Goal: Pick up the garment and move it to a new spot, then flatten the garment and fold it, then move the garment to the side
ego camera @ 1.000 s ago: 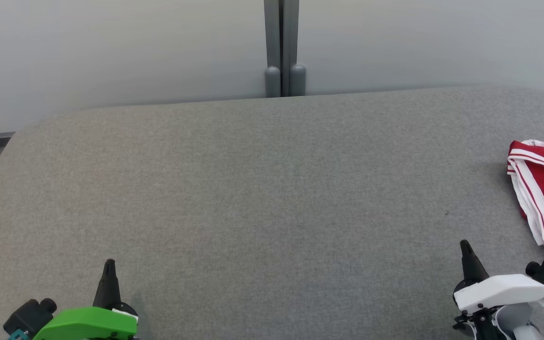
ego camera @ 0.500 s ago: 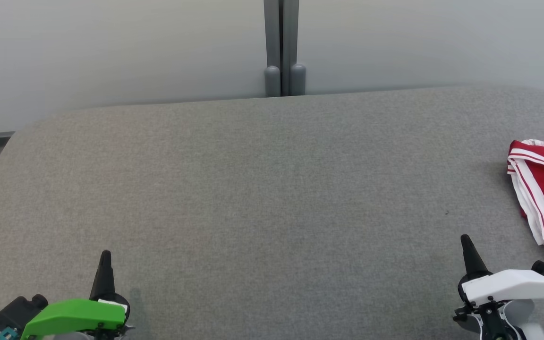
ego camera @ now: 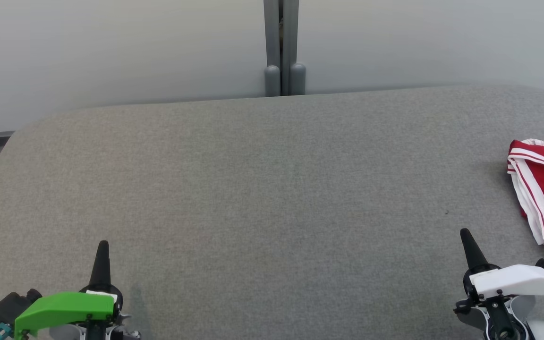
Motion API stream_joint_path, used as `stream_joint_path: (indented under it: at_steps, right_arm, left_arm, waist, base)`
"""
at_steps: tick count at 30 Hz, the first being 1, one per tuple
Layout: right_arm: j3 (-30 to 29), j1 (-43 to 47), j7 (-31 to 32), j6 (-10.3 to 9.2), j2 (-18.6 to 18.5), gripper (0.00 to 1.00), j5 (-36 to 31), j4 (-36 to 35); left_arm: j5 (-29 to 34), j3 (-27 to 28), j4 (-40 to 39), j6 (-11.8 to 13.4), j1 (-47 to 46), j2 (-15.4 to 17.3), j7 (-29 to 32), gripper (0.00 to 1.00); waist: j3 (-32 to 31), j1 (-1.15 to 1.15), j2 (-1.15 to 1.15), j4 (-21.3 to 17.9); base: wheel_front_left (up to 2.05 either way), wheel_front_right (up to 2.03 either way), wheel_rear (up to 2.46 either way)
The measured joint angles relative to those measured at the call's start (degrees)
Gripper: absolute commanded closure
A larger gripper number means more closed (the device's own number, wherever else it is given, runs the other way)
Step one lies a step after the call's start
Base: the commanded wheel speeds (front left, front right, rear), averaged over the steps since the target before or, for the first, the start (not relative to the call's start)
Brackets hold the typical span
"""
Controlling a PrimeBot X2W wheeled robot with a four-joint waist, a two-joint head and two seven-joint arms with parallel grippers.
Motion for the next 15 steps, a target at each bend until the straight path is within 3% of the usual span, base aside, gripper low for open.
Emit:
stream_joint_path:
  at_steps: [15]
  right_arm:
    - [-0.4, -0.4, 2.0, -0.02, -0.1, 1.00, 8.0, -1.4]
  left_arm:
    - [-7.3, 0.9, -0.9, 0.3, -1.0, 0.1, 2.0, 1.00]
  waist:
    - [0.1, 0.00, 0.00, 0.0]
  base:
    - [0.00, 0.00, 0.00]
